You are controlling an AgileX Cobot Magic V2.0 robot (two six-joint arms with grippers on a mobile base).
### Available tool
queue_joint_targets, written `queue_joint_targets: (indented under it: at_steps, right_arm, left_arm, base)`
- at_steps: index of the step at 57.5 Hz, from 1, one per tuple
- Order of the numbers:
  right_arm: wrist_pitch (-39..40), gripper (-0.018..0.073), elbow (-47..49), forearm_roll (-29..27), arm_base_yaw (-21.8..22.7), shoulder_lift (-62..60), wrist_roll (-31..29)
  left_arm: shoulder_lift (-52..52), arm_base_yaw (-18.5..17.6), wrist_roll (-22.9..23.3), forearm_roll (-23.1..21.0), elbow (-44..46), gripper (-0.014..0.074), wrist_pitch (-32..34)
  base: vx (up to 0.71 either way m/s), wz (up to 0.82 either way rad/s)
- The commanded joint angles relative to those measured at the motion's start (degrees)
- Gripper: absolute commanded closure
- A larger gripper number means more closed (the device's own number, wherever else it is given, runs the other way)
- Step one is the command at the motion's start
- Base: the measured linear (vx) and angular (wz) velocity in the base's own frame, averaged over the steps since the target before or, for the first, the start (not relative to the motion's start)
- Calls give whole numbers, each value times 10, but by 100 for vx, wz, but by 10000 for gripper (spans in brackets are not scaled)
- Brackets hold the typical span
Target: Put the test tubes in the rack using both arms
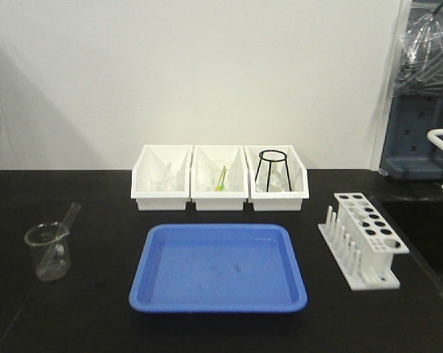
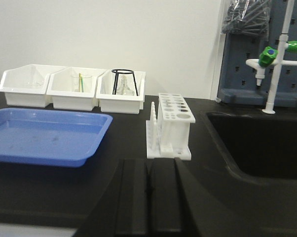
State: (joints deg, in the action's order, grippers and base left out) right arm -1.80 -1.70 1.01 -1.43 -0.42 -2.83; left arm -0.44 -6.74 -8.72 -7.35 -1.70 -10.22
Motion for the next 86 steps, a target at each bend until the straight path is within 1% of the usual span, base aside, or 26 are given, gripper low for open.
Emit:
queue_joint_targets:
  at_steps: [1,40,86]
  right_arm:
    - [49,564,-7,6,3,-6,-2]
    - [49,564,-7,6,3,-6,-2]
    - [49,564,-7,6,3,-6,-2]
  left_arm:
    - [-12,1,4,-2,-15,617,44]
    - [-12,1,4,-2,-15,617,44]
    - [-12,1,4,-2,-15,617,44]
  base:
    - [43,1]
    - [35,2]
    - [4,-1]
